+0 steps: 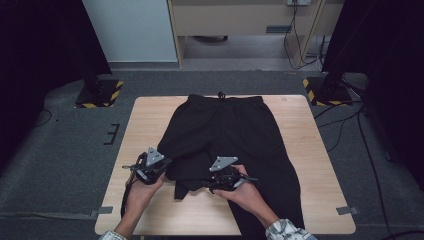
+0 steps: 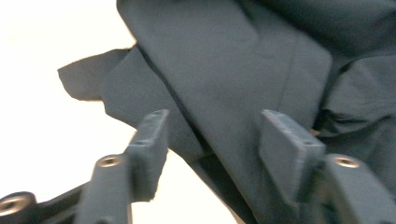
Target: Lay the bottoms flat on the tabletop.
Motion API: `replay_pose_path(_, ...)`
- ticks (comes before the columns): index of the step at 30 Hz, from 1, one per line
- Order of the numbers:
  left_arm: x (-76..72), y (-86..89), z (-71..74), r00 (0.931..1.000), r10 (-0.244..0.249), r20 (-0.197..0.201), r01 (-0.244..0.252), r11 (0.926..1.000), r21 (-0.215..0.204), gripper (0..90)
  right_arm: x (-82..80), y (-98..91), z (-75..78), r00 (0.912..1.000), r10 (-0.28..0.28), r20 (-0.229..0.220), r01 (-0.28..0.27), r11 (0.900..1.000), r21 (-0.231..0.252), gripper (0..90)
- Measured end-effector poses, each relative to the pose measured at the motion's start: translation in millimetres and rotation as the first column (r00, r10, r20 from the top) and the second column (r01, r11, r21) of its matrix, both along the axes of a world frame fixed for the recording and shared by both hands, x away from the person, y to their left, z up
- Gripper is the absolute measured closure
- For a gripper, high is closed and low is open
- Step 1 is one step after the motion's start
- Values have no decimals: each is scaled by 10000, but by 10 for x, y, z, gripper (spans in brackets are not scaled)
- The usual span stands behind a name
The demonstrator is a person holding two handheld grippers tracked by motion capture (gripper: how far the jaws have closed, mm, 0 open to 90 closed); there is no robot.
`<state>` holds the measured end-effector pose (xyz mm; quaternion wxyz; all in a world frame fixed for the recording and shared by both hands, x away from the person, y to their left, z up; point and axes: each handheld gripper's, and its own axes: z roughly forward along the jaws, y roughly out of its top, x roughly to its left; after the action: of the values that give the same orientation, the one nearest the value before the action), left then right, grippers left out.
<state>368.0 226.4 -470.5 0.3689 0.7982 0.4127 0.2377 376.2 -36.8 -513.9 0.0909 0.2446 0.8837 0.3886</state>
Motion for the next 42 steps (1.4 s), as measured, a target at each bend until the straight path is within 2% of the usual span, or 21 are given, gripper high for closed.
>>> replay_pose_path(2,52,-22,50,10000,-9,75,10,9999,-150,890,28,44,-41,10000,-7,-73,5,9997,-250,714)
replay_pose_path(5,200,-53,93,9997,-24,226,35,9988,-481,888,25,91,-62,9996,155,-220,-161,9995,-280,900)
replay_pose_path(8,289,-88,90,9995,-114,282,132,9978,-645,888,-22,107,-44,9987,396,-333,-403,9989,-228,900)
replay_pose_path(12,507,-185,23,9994,-309,144,318,9975,-629,887,-183,140,22,9902,1196,-724,-1172,9924,363,900)
replay_pose_path(13,605,-252,-42,9982,-593,-39,589,9957,-716,886,-266,161,62,9809,1679,-986,-1594,9832,885,900)
replay_pose_path(16,675,-334,-128,9947,-996,-252,983,9940,-490,872,-317,176,106,9743,1959,-1107,-1802,9740,1375,900)
replay_pose_path(17,705,-418,-220,9879,-1473,-483,1458,9888,-327,847,-335,176,144,9644,2246,-1396,-1955,9610,1956,900)
replay_pose_path(19,657,-445,-241,9914,-1266,-332,1267,9919,11,790,-320,169,150,9720,1967,-1286,-1748,9709,1639,900)
replay_pose_path(22,561,-385,-182,9973,-728,132,725,9972,190,614,-203,89,127,9882,890,-1249,-700,9864,1487,900)
replay_pose_path(23,423,-269,-104,9980,-424,476,417,9990,156,586,-156,57,117,9909,562,-1220,-381,9885,1460,900)
replay_pose_path(24,423,-269,-104,9980,-424,476,417,9990,156,561,-156,57,117,9909,562,-1220,-381,9885,1460,900)
replay_pose_path(25,283,-147,-52,9972,-204,718,203,9998,12,539,-80,17,99,9910,73,-1334,140,9873,1580,900)
replay_pose_path(26,283,-147,-52,9972,-204,718,203,9998,12,518,-59,10,96,9910,-76,-1338,285,9875,1553,900)
replay_pose_path(27,98,-4,-30,9969,-83,783,95,9998,-145,505,-19,3,83,9903,-365,-1343,574,9862,1552,900)
replay_pose_path(28,98,-4,-30,9969,-83,783,95,9998,-145,495,-19,3,83,9903,-365,-1343,574,9862,1552,900)
replay_pose_path(29,-64,69,-64,9975,-142,695,159,9996,-240,491,44,6,55,9877,-698,-1399,908,9845,1503,899)
replay_pose_path(30,-64,69,-64,9975,-142,695,159,9996,-240,485,44,6,55,9877,-698,-1399,908,9845,1503,899)
replay_pose_path(31,-204,99,-123,9980,-418,478,434,9985,-322,475,109,12,21,9818,-1068,-1569,1305,9802,1490,900)
replay_pose_path(34,-305,92,-202,9976,-682,137,686,9971,-335,457,170,15,-7,9758,-1474,-1618,1705,9754,1395,899)
replay_pose_path(35,-361,66,-286,9963,-825,-222,821,9965,-185,451,225,14,-37,9694,-1732,-1741,1962,9725,1252,898)
replay_pose_path(42,-248,-33,-451,9909,-1074,-817,1051,9940,-315,473,280,14,-87,9662,-1846,-1797,2049,9735,1015,889)
